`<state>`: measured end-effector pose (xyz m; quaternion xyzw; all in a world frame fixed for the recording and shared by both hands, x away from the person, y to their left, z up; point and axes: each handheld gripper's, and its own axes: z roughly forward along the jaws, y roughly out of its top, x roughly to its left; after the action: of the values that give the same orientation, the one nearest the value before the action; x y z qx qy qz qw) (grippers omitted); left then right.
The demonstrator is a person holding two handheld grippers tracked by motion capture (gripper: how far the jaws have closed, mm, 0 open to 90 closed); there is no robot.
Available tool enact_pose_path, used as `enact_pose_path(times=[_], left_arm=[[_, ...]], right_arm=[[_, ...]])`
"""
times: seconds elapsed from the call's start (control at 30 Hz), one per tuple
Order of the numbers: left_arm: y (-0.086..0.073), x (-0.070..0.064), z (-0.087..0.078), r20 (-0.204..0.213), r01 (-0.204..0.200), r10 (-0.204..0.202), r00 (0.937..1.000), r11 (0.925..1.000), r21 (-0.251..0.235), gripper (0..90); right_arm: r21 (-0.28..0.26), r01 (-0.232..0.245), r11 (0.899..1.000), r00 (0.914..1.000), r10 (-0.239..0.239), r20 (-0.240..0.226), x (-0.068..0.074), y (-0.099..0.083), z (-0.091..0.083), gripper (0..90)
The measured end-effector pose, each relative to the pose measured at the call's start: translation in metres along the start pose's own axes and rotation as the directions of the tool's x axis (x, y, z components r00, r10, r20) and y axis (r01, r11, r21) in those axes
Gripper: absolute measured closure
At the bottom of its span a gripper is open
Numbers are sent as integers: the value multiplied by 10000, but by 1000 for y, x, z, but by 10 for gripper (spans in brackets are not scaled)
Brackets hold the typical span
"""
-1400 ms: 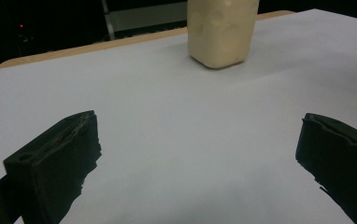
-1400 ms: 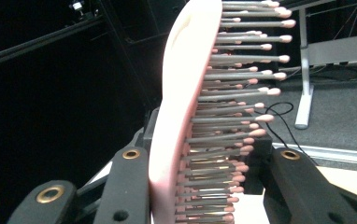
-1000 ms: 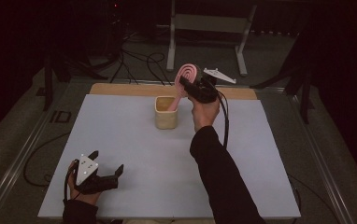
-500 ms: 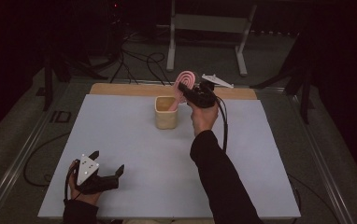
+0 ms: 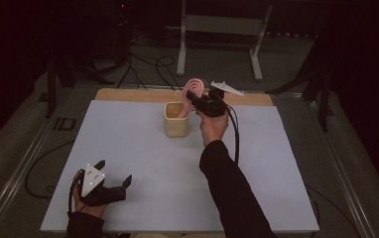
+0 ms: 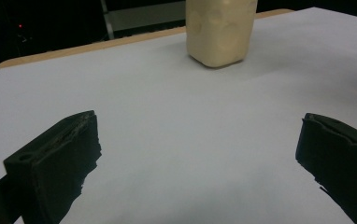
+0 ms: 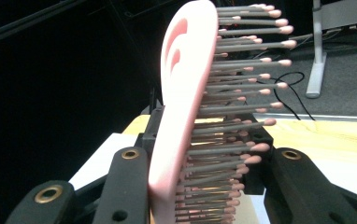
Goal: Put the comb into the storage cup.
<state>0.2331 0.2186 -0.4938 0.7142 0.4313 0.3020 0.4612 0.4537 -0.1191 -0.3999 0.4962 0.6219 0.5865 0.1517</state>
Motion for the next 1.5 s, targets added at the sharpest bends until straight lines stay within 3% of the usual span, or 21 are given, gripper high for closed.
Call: enact_pose_path(times=[0.97, 1.5], left_arm=[[0, 0, 0, 20, 7, -7, 10000, 10000, 0, 4], [0, 0, 1, 24, -19, 19, 10000, 10000, 37, 4]], right_arm=[[374, 46, 9993, 9998, -39, -190, 7, -18, 14, 626], [349, -310, 9989, 9988, 322, -368, 9, -24, 20, 607]])
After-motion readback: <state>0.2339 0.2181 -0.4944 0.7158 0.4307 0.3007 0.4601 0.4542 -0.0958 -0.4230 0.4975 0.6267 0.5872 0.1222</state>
